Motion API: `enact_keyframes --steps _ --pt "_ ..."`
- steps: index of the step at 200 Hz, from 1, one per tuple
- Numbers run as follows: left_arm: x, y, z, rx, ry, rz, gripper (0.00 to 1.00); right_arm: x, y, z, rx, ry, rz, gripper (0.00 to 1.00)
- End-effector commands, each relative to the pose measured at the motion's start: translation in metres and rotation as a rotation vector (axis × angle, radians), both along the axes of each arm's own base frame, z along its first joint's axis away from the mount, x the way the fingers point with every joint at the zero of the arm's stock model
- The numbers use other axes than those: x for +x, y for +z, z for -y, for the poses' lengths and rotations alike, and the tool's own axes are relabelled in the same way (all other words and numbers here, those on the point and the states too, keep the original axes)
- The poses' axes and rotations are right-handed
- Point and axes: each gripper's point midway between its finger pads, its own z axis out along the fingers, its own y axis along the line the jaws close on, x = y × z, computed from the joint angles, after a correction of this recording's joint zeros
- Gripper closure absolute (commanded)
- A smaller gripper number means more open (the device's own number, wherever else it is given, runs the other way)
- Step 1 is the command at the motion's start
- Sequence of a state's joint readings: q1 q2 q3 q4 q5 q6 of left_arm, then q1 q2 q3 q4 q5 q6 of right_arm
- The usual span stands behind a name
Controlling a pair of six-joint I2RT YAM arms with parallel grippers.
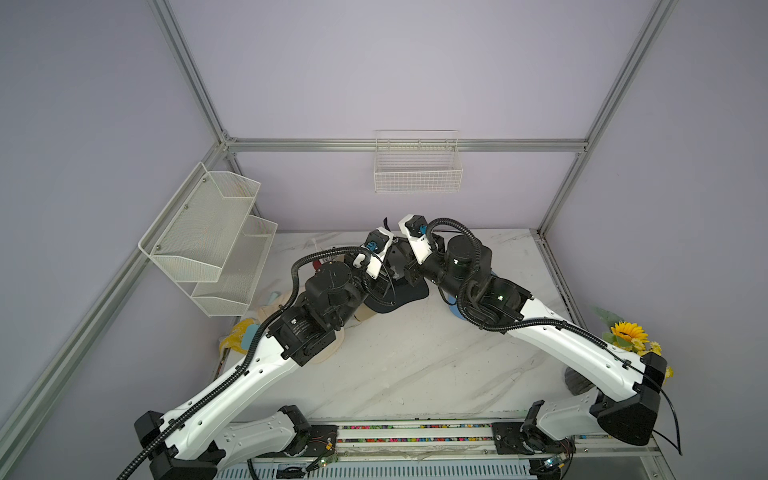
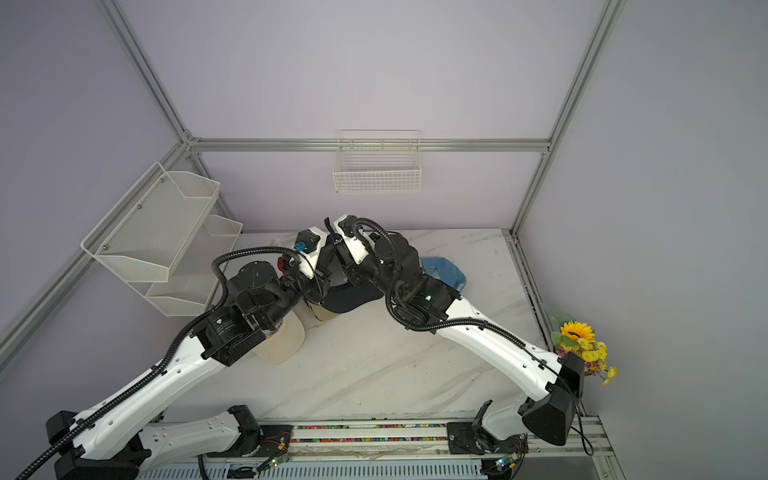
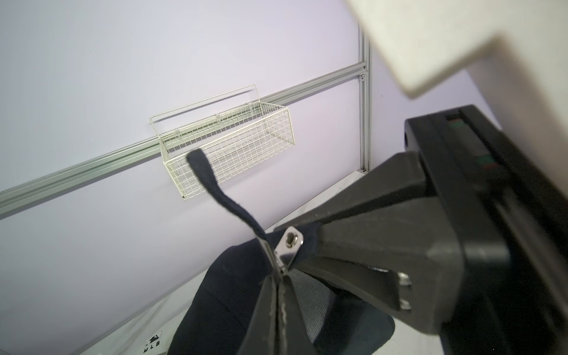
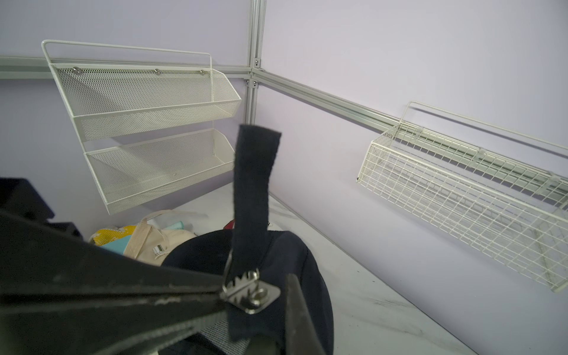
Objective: Open the adjustable buckle of the baseball cap
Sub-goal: Pull the adjustable strap on the baseball cap, then place the baseball cap on the baseball cap.
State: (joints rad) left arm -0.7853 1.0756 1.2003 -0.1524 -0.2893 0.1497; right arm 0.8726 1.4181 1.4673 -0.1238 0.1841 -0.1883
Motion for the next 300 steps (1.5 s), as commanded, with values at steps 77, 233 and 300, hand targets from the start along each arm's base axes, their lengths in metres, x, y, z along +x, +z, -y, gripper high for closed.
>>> enact_keyframes --steps 77,233,300 --pt "-0.013 0.001 -0.027 -0.015 0.048 -0.002 1.0 0.012 0.075 0.036 0.123 -0.123 0.132 1.0" --pt "0.021 -0.027 -0.131 -0.093 0.373 -0.073 1.0 0.071 0.001 -0.031 0.046 0.012 -0.066 1.0" --pt "0.125 -0.087 -0.192 -0.162 0.485 -0.201 0.88 0.157 -0.12 -0.113 -0.047 0.109 -0.271 0.69"
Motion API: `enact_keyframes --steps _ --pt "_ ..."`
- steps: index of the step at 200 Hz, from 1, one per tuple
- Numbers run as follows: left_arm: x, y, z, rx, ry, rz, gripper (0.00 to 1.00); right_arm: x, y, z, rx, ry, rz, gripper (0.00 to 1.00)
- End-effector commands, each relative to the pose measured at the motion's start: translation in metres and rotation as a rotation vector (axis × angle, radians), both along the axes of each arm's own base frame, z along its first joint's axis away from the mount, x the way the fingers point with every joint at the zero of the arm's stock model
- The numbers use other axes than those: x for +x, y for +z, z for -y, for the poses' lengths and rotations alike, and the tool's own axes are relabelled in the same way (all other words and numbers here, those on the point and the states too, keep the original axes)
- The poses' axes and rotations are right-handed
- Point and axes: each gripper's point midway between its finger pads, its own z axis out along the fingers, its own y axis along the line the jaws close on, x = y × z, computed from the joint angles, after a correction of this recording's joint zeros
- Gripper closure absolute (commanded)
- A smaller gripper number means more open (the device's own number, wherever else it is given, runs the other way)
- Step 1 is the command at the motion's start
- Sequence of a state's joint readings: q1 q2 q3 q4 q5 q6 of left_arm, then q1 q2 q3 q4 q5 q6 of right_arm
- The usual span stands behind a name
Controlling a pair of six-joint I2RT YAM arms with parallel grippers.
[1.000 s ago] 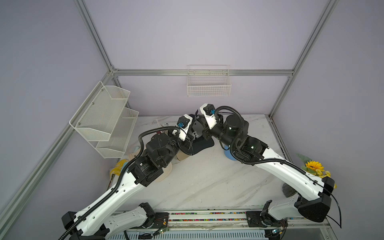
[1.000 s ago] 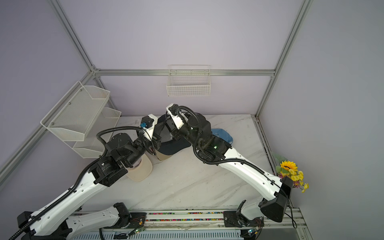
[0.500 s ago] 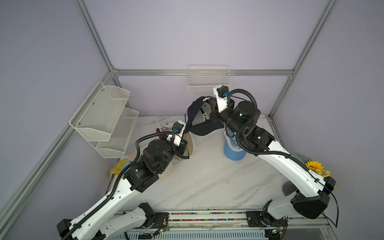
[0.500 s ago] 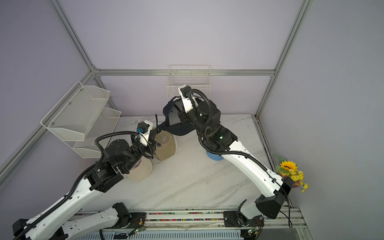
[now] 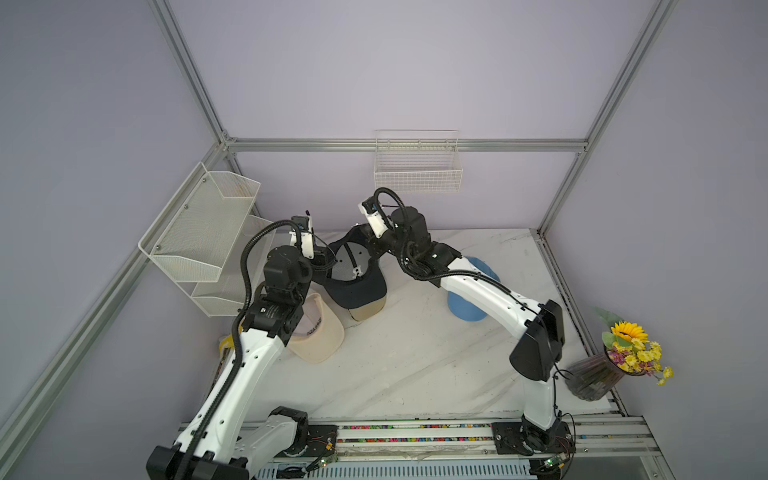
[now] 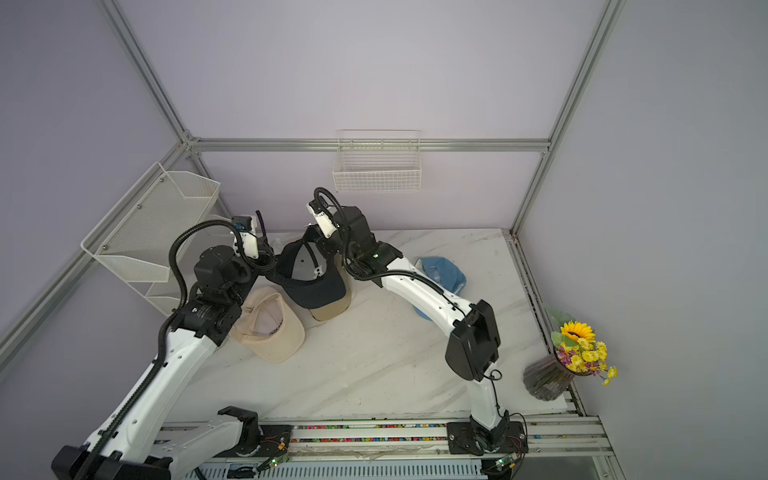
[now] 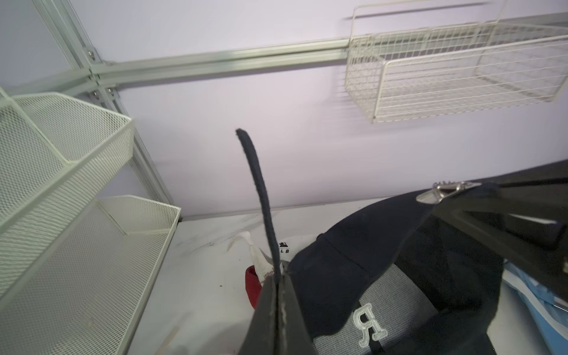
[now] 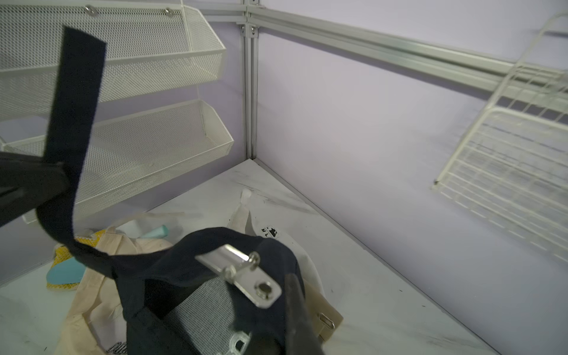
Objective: Open the adjustable buckle of the baseball cap
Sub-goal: Place the baseball cap on the baseball cap, then pick up the baseball cap from the center of the board.
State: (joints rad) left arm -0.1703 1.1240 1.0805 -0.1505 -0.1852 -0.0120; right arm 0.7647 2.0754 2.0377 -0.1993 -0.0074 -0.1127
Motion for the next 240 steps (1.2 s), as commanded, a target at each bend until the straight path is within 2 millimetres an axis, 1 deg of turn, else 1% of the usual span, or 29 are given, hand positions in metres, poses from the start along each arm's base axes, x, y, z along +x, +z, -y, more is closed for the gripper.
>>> enact_keyframes --steps 1,4,6,12,15,21,41,61,74,76,88,103,107,111,125,136,143,146,147,150,159,167,179,187,189,191,203,214,240 --pt "0.03 -0.012 -0.002 -0.073 -0.032 0.012 0.85 0.024 -0.031 -0.008 -0.007 0.039 -0.094 0.67" --pt "0.034 -0.015 -0.004 -0.075 -0.023 0.006 0.74 0.026 -0.036 -0.009 -0.012 0.04 -0.106 0.62" --pt "0.036 -0.017 -0.005 -0.077 -0.018 0.001 0.65 0.027 -0.038 -0.008 -0.014 0.039 -0.113 0.6" --pt "0.041 -0.021 -0.007 -0.077 -0.009 -0.014 0.33 0.028 -0.044 -0.007 -0.024 0.028 -0.126 0.55" --pt "0.042 -0.023 -0.007 -0.079 -0.004 -0.02 0.23 0.028 -0.046 -0.005 -0.029 0.022 -0.127 0.52" --pt "0.045 -0.026 -0.006 -0.085 -0.007 -0.035 0.15 0.026 -0.049 -0.002 -0.045 0.02 -0.121 0.48" --pt "0.046 -0.02 0.007 -0.107 -0.077 -0.019 0.0 0.019 -0.04 0.017 -0.054 -0.018 -0.088 0.38" --pt "0.04 0.004 0.016 -0.113 -0.107 0.028 0.0 0.01 -0.018 0.042 -0.067 -0.073 -0.056 0.33" --pt "0.034 0.026 0.025 -0.108 -0.135 0.072 0.0 -0.002 -0.001 0.057 -0.062 -0.089 -0.035 0.3" --pt "0.033 0.033 0.026 -0.109 -0.14 0.084 0.0 -0.003 0.002 0.06 -0.062 -0.096 -0.031 0.3" --pt "0.029 0.052 0.035 -0.11 -0.165 0.105 0.0 -0.012 0.017 0.079 -0.065 -0.14 -0.013 0.28" --pt "0.025 0.071 0.058 -0.111 -0.235 0.121 0.0 -0.022 0.034 0.105 -0.051 -0.199 0.008 0.26" --pt "0.024 0.074 0.066 -0.11 -0.256 0.124 0.0 -0.024 0.034 0.111 -0.051 -0.213 0.006 0.26" --pt "0.024 0.076 0.076 -0.107 -0.281 0.123 0.0 -0.027 0.039 0.119 -0.045 -0.232 0.011 0.25" --pt "0.023 0.078 0.109 -0.099 -0.363 0.11 0.0 -0.032 0.042 0.146 -0.039 -0.309 0.011 0.25" --pt "0.023 0.071 0.139 -0.1 -0.447 0.084 0.0 -0.034 0.043 0.172 -0.034 -0.389 0.008 0.24" --pt "0.026 0.062 0.158 -0.107 -0.496 0.054 0.0 -0.034 0.044 0.19 -0.03 -0.451 0.008 0.24" --pt "0.024 0.063 0.165 -0.113 -0.519 0.053 0.0 -0.035 0.043 0.199 -0.03 -0.478 0.008 0.24" --pt "0.029 0.055 0.169 -0.113 -0.526 0.035 0.0 -0.035 0.043 0.202 -0.028 -0.487 0.008 0.24" --pt "0.033 0.044 0.18 -0.118 -0.549 0.005 0.0 -0.035 0.044 0.21 -0.023 -0.514 0.007 0.24" --pt "0.037 0.027 0.205 -0.137 -0.615 -0.042 0.0 -0.036 0.043 0.235 -0.006 -0.592 0.002 0.24" --pt "0.04 0.007 0.226 -0.134 -0.65 -0.089 0.0 -0.039 0.044 0.257 0.014 -0.652 0.003 0.25" --pt "0.048 -0.02 0.247 -0.134 -0.671 -0.15 0.0 -0.043 0.043 0.282 0.04 -0.711 -0.004 0.25" --pt "0.053 -0.039 0.259 -0.147 -0.68 -0.194 0.0 -0.042 0.035 0.292 0.035 -0.744 -0.016 0.25" --pt "0.054 -0.043 0.261 -0.152 -0.68 -0.203 0.0 -0.047 0.042 0.297 0.049 -0.751 -0.005 0.25" --pt "0.056 -0.047 0.262 -0.156 -0.679 -0.212 0.0 -0.048 0.043 0.299 0.052 -0.758 -0.004 0.25" --pt "0.063 -0.066 0.27 -0.193 -0.676 -0.254 0.0 -0.051 0.038 0.309 0.055 -0.78 -0.015 0.24" --pt "0.068 -0.079 0.277 -0.222 -0.681 -0.273 0.0 -0.053 0.031 0.313 0.051 -0.788 -0.027 0.24" --pt "0.077 -0.097 0.288 -0.306 -0.683 -0.31 0.0 -0.057 0.015 0.317 0.045 -0.794 -0.059 0.24"
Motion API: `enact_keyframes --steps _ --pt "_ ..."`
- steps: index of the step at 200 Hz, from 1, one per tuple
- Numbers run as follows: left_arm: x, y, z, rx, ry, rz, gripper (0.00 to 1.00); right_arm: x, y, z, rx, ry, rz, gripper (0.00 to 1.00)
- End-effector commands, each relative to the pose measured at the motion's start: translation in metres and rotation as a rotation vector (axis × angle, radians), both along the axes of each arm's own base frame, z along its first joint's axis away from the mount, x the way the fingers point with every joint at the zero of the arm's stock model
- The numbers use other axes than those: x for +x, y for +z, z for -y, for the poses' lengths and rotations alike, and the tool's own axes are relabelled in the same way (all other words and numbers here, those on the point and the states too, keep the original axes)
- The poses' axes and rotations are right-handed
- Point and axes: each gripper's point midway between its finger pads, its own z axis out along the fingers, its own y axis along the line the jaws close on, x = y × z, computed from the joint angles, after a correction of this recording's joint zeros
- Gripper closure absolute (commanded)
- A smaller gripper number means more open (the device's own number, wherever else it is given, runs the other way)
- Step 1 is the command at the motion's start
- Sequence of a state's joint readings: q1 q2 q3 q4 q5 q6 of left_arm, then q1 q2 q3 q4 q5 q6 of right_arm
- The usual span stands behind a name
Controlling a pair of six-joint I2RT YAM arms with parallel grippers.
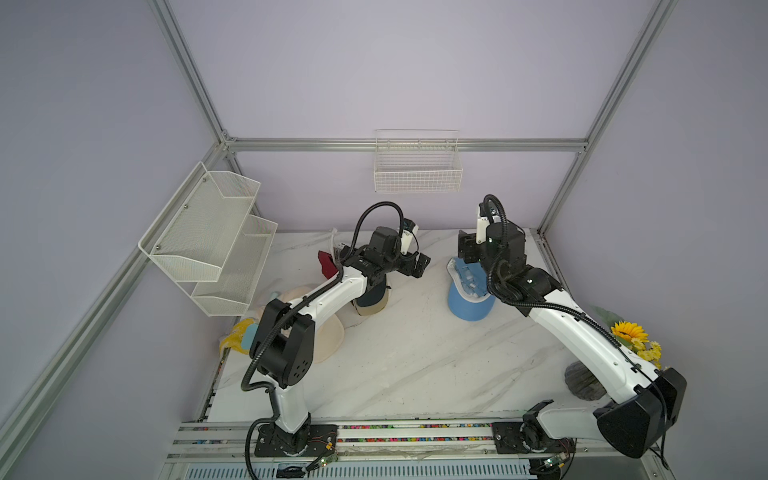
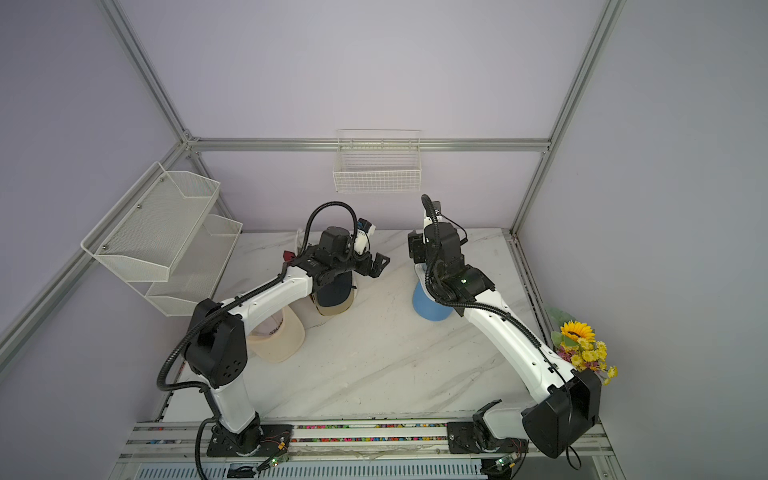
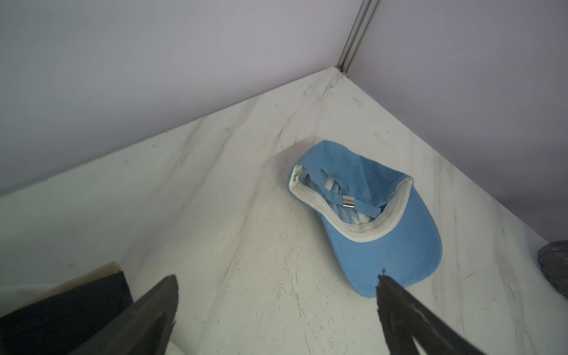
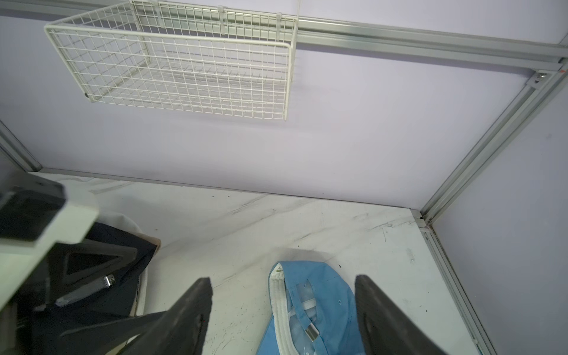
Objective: Open the adjustable buckle of the baseball cap
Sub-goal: Pick up the baseball cap from the center of the board.
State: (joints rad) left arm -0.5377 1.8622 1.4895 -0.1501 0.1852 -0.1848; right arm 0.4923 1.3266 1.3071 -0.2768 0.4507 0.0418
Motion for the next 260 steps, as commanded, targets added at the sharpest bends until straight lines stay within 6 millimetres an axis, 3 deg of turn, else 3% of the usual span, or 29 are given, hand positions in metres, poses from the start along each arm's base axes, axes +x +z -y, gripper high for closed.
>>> enact_keyframes --steps 1,41,70,128,191,209,260 --pt "0.007 0.045 0.011 -0.167 0.001 0.048 0.0 -0.007 -0.005 0.01 0.044 -0.04 -0.008 0.24" --pt "0.019 0.003 0.025 -0.167 -0.004 -0.046 0.0 -0.002 -0.025 0.017 0.05 -0.048 -0.049 0.24" --pt "0.026 -0.029 0.047 -0.155 -0.052 -0.094 0.0 0.0 -0.03 0.018 0.062 -0.047 -0.059 0.24" --pt "0.058 -0.052 0.084 -0.144 -0.114 -0.069 0.0 -0.002 -0.036 0.024 0.069 -0.05 -0.071 0.24" --pt "0.079 -0.073 0.114 -0.144 -0.197 -0.095 0.0 0.001 -0.034 0.025 0.086 -0.04 -0.062 0.24" --pt "0.082 -0.081 0.117 -0.148 -0.208 -0.104 0.03 0.001 -0.034 0.025 0.087 -0.039 -0.063 0.24" --pt "0.084 -0.1 0.13 -0.187 -0.247 -0.128 0.25 0.002 -0.036 0.023 0.097 -0.025 -0.058 0.25"
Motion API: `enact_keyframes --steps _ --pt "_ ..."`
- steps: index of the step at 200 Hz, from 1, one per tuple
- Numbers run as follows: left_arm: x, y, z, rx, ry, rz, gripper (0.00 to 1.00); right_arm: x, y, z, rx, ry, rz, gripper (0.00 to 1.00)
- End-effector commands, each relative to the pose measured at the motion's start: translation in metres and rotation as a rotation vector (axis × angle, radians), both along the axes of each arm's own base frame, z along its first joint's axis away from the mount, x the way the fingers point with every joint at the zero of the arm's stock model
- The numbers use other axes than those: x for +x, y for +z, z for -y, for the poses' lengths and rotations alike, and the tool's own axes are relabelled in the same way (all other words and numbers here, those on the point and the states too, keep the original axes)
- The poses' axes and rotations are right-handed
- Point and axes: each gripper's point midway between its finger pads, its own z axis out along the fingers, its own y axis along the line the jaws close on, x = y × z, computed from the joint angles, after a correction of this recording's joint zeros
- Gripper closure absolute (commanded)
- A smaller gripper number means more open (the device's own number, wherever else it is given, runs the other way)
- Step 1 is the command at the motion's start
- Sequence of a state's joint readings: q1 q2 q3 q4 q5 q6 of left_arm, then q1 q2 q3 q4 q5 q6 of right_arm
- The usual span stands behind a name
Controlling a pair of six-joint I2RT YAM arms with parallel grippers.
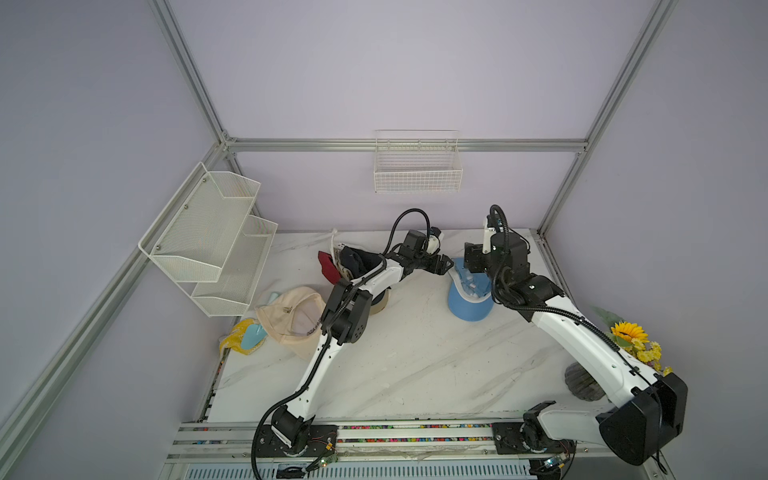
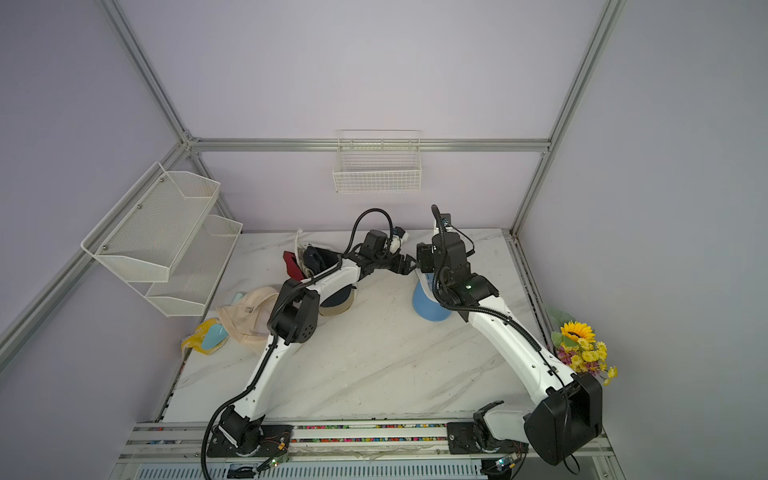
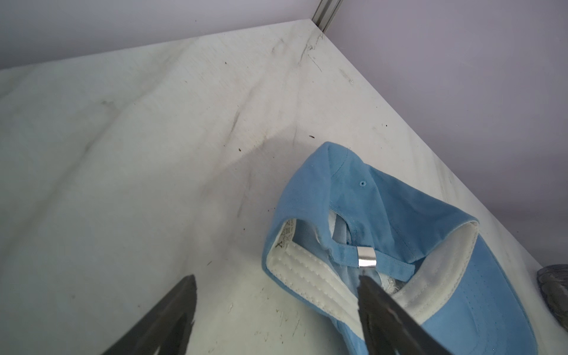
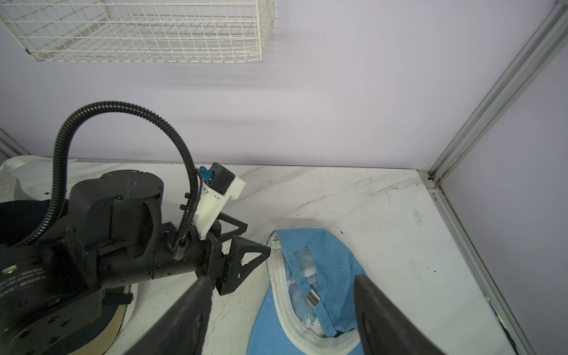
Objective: Open the adjustable buckle of the baseball cap
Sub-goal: Pick up the baseball cap from the center of the board.
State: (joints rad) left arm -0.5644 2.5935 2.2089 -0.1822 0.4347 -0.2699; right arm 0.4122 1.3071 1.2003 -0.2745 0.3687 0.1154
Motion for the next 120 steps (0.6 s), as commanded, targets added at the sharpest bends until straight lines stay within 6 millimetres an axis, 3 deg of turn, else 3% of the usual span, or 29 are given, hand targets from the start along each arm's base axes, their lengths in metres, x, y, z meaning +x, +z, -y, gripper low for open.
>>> enact_keyframes --steps 1,88,105,120 --pt "0.002 0.021 0.012 -0.064 -0.042 0.034 0.25 0.0 0.008 0.001 0.039 -0.003 0.032 0.25" --pt "0.007 -0.002 0.037 -0.144 -0.071 0.0 0.28 0.0 0.001 0.001 0.057 0.003 0.033 0.25" --pt "0.005 -0.007 0.043 -0.165 -0.075 -0.009 0.33 0.0 0.0 0.001 0.058 0.002 0.033 0.25" --pt "0.004 -0.009 0.046 -0.181 -0.077 -0.014 0.45 -0.001 -0.002 0.002 0.061 -0.001 0.032 0.26"
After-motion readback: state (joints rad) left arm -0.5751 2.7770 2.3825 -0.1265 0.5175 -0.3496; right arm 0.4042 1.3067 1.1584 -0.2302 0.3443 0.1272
